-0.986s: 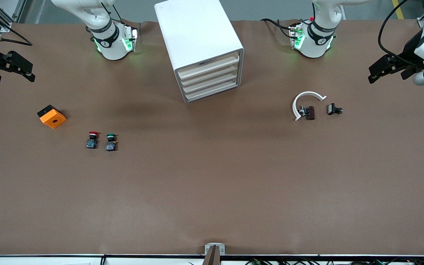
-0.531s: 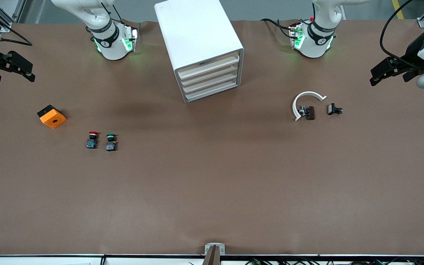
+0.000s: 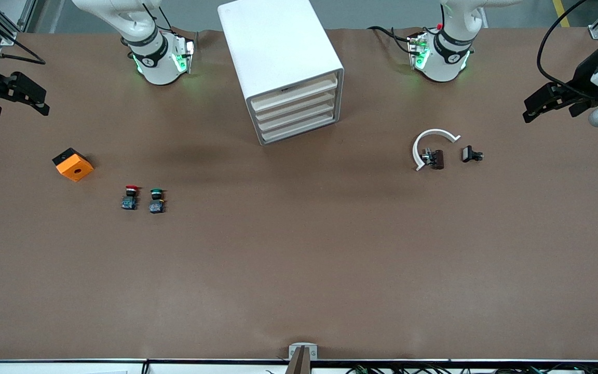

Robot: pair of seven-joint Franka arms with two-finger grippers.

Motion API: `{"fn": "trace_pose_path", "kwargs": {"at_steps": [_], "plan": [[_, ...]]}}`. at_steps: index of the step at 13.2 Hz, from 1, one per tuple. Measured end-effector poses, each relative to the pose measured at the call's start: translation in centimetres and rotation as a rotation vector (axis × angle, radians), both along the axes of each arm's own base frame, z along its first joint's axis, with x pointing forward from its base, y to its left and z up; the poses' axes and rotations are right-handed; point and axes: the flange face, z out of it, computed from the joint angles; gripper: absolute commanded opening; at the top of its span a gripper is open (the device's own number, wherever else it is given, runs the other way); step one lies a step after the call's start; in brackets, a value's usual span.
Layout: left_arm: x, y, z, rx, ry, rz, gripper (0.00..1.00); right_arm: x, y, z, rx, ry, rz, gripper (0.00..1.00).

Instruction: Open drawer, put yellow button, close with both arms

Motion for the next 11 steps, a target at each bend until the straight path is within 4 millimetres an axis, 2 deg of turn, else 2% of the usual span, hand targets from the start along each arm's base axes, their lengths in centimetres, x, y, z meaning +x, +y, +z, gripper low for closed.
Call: {"fn": "trace_pose_path", "kwargs": {"at_steps": [11], "plan": [[0.26,-0.01,0.11,-0.001,-0.002,0.000,1.00,0.00,0.00,0.02,0.000,0.000,0.000,1.00]]}}
